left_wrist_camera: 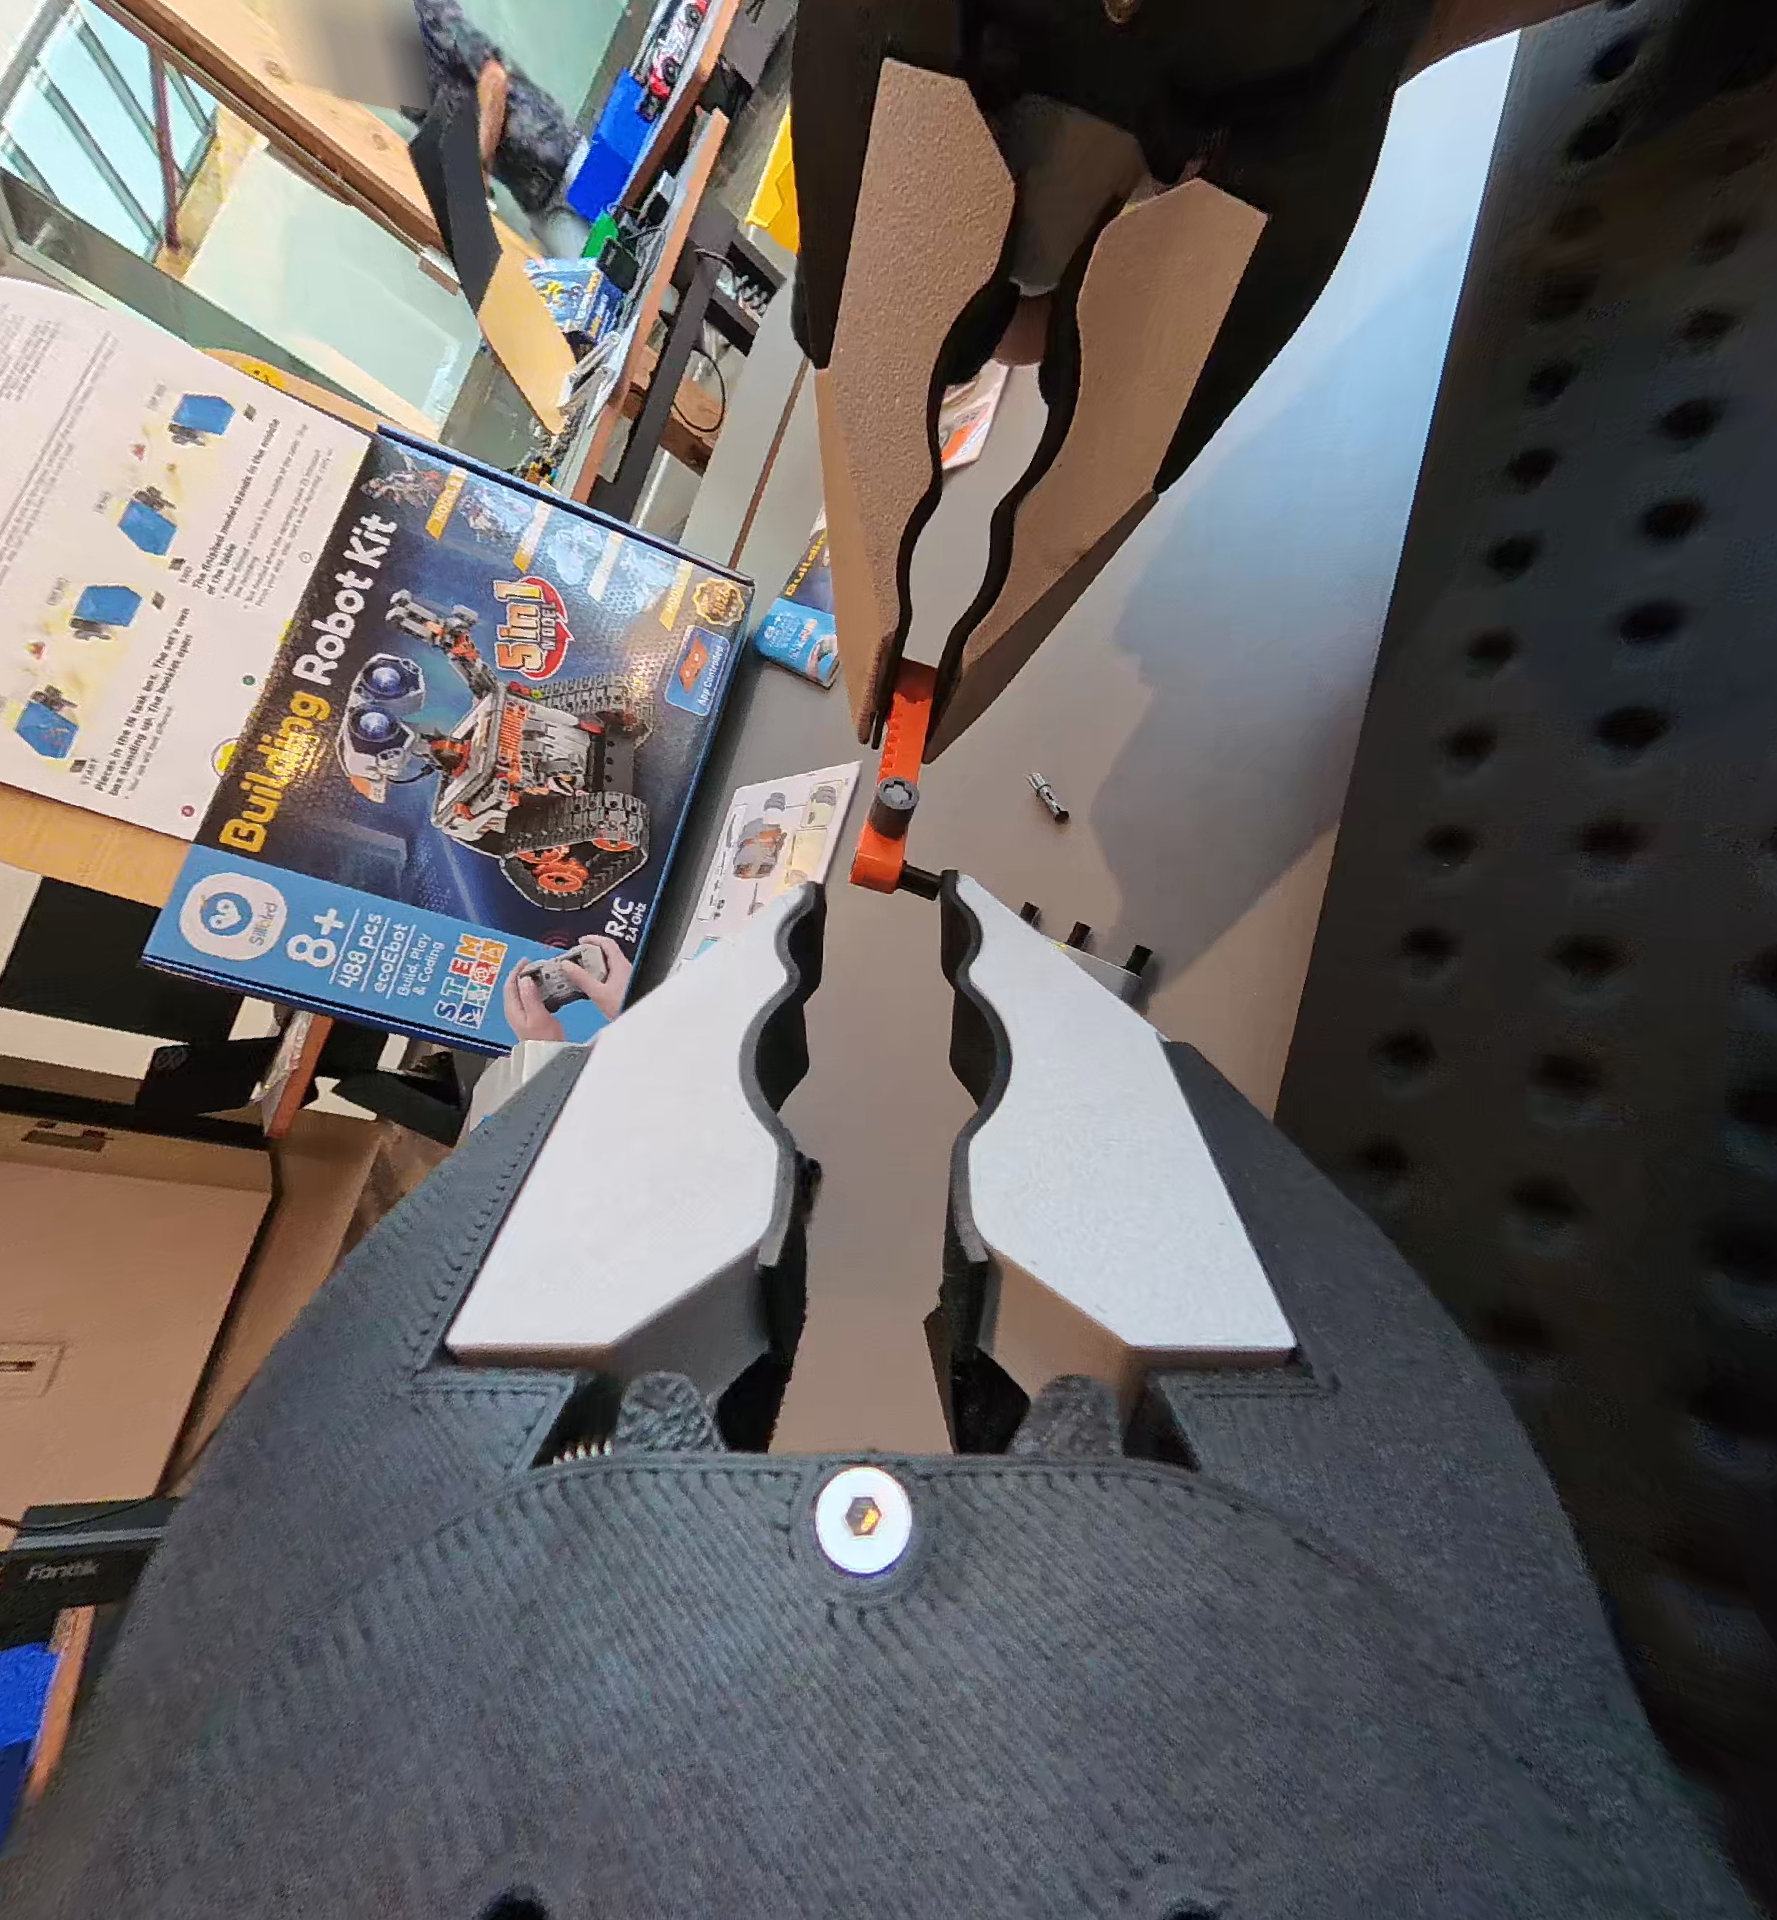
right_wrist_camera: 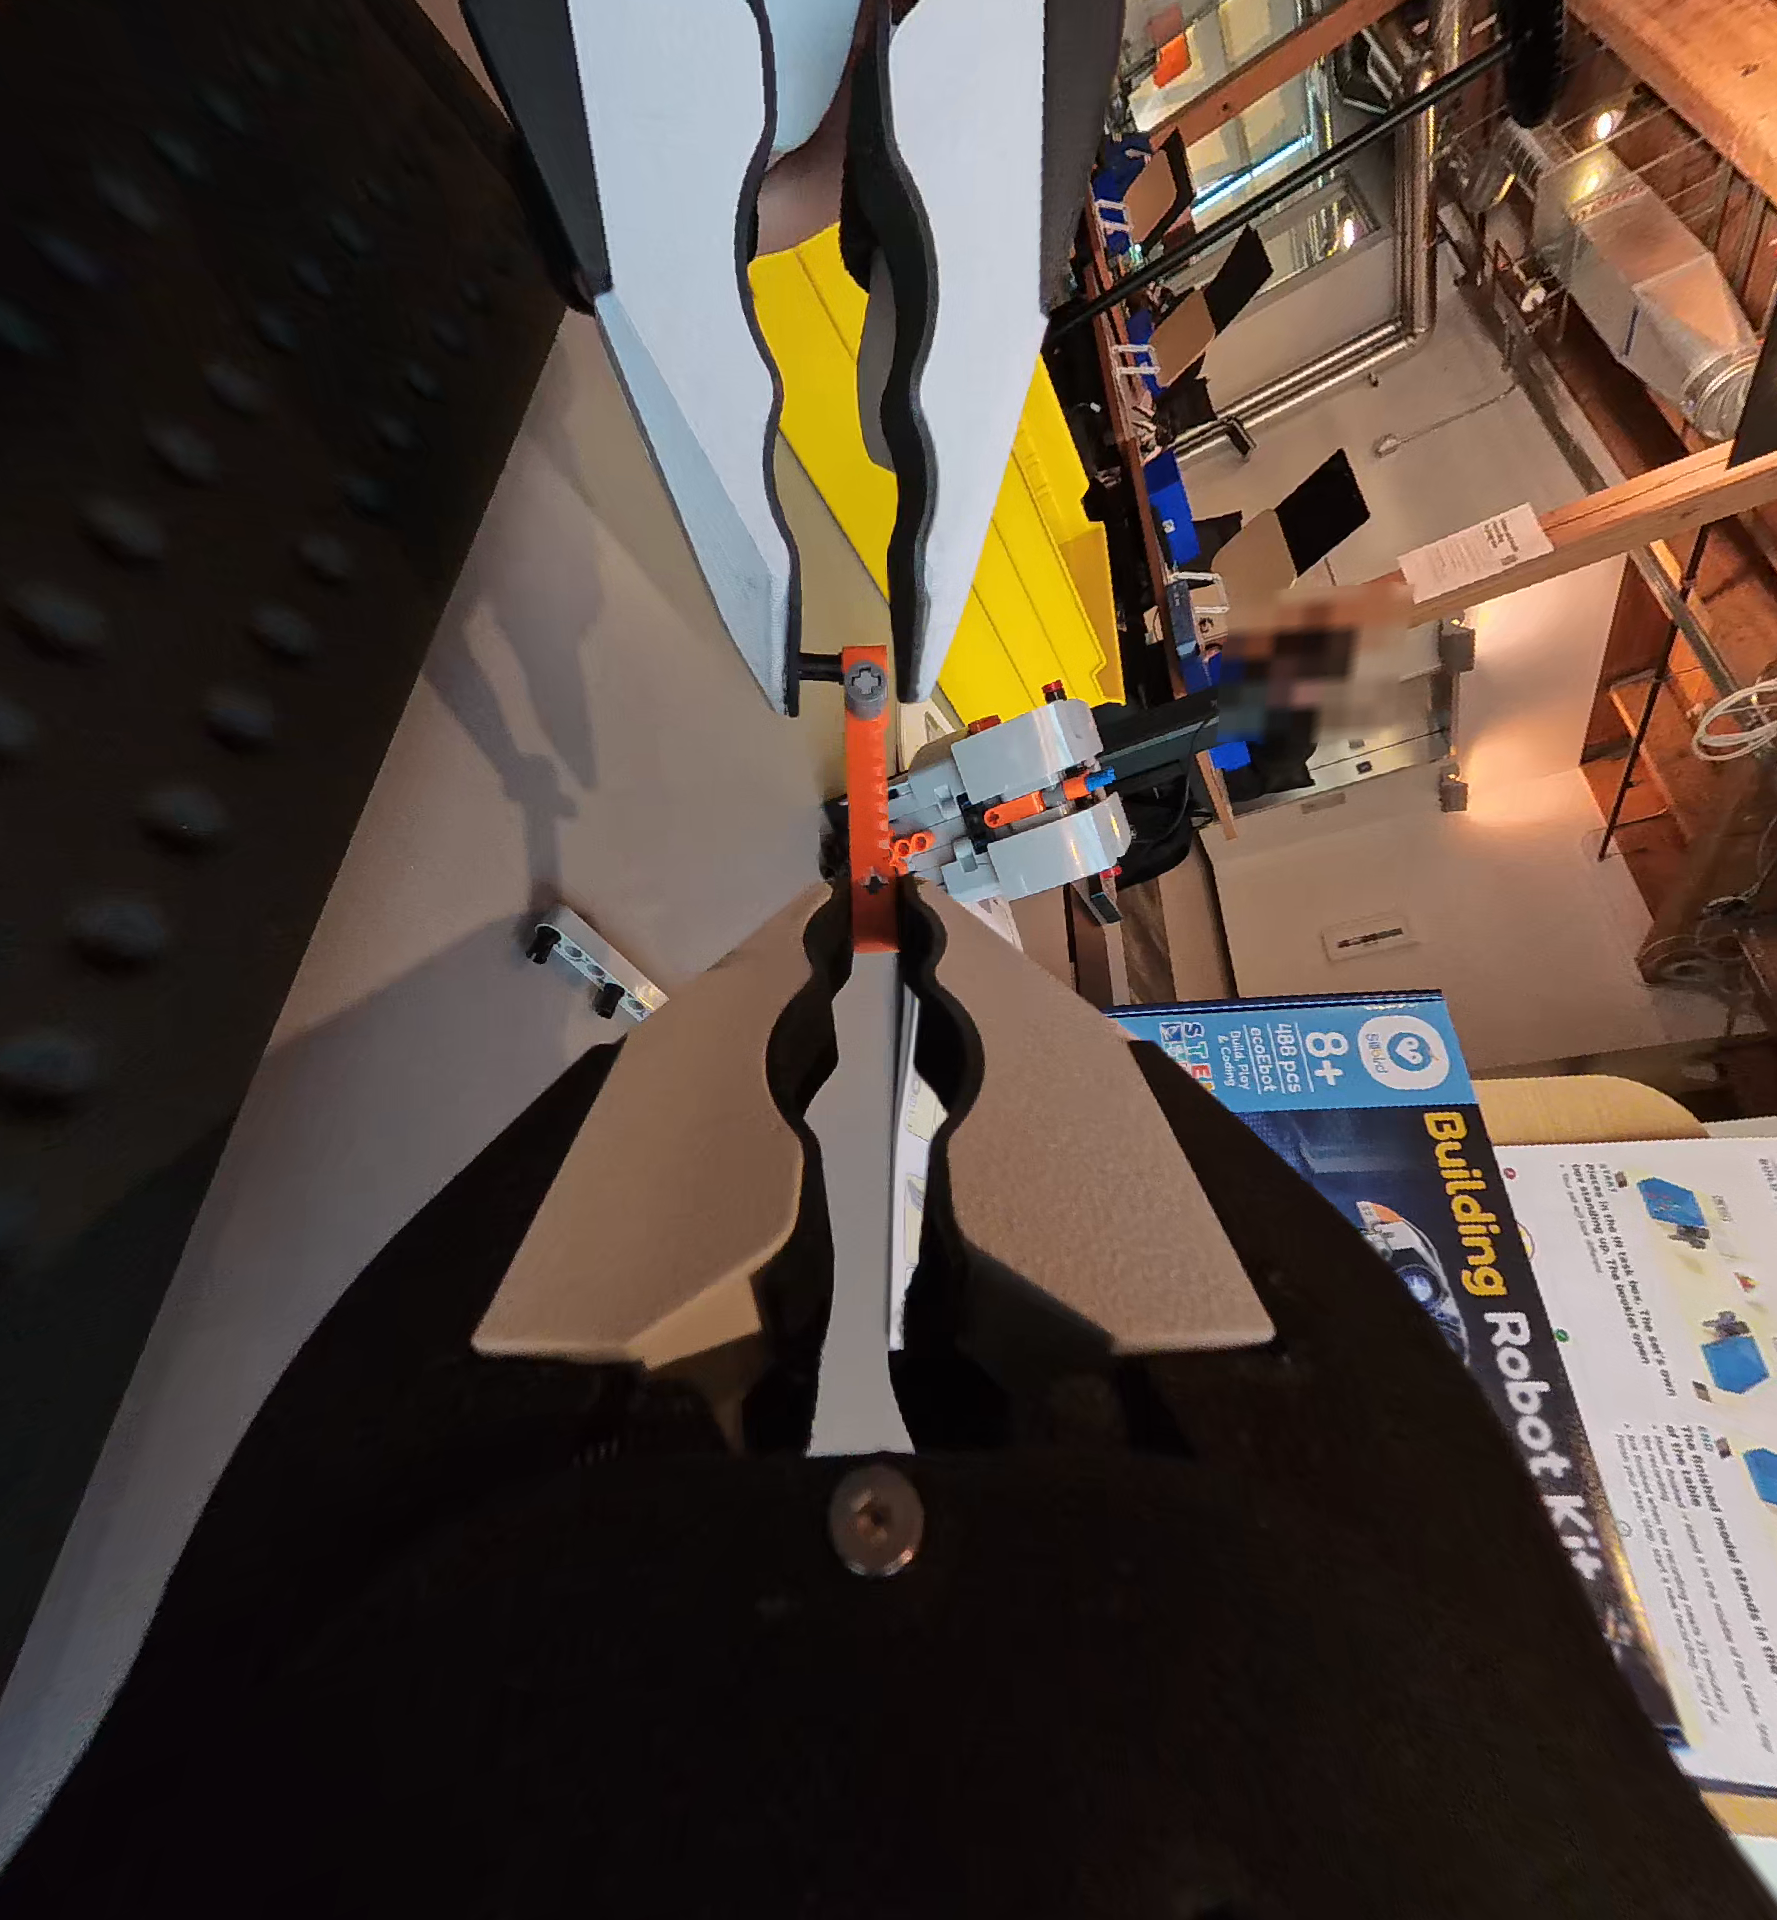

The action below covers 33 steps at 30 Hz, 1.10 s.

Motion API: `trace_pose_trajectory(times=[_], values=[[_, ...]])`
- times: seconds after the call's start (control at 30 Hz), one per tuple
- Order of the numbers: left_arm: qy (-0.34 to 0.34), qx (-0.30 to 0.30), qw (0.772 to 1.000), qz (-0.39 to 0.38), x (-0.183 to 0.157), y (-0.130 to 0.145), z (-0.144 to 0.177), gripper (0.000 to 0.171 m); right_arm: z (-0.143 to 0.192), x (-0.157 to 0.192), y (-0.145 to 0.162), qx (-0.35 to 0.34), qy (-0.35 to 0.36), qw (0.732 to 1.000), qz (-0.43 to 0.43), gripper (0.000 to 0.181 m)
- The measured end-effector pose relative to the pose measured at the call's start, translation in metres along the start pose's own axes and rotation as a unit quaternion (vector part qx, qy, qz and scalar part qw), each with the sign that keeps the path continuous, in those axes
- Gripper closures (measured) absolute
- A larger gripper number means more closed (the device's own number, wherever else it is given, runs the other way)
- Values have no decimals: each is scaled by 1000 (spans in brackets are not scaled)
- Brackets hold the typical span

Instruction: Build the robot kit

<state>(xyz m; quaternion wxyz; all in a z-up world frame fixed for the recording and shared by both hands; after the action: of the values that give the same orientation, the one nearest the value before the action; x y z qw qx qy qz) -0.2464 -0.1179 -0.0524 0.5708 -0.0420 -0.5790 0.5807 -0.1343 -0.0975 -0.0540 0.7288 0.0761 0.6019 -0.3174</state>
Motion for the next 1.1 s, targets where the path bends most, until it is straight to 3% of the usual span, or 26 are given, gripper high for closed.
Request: trace_pose_trajectory(times=[0.23,0.33,0.5,0.7,0.8,0.93,1.1], values=[[-3,3,1000,-21,-4,-2,-1,152,-1,3,-3,-5,-7,1000,3,174],[2,6,1000,-17,-5,-2,-2,154,-4,4,0,-14,-29,999,-42,174],[33,-22,997,70,1,-7,4,153,-1,1,4,-60,-83,979,-178,175],[101,-54,981,159,9,-12,15,146,3,-2,1,-119,-133,947,-269,175],[110,-65,980,154,7,-16,18,146,8,-8,-3,-129,-86,963,-221,174],[100,-71,980,158,8,-18,19,144,14,-15,-6,-74,32,995,-64,174],[84,-67,987,122,8,-21,20,143,12,-10,-16,-63,51,997,3,174]])
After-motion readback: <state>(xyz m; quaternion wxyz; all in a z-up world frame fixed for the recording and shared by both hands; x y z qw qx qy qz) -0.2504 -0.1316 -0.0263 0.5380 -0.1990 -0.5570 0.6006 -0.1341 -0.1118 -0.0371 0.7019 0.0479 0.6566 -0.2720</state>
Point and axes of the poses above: each gripper's, where its closed fingertips meet, z back along the fingers, y out of its underside, x = y × z across the jaws, the point moved 6 cm from there along z, back along the fingers, and after that the axes turned 11 degrees about z, right-handed, at the moved point
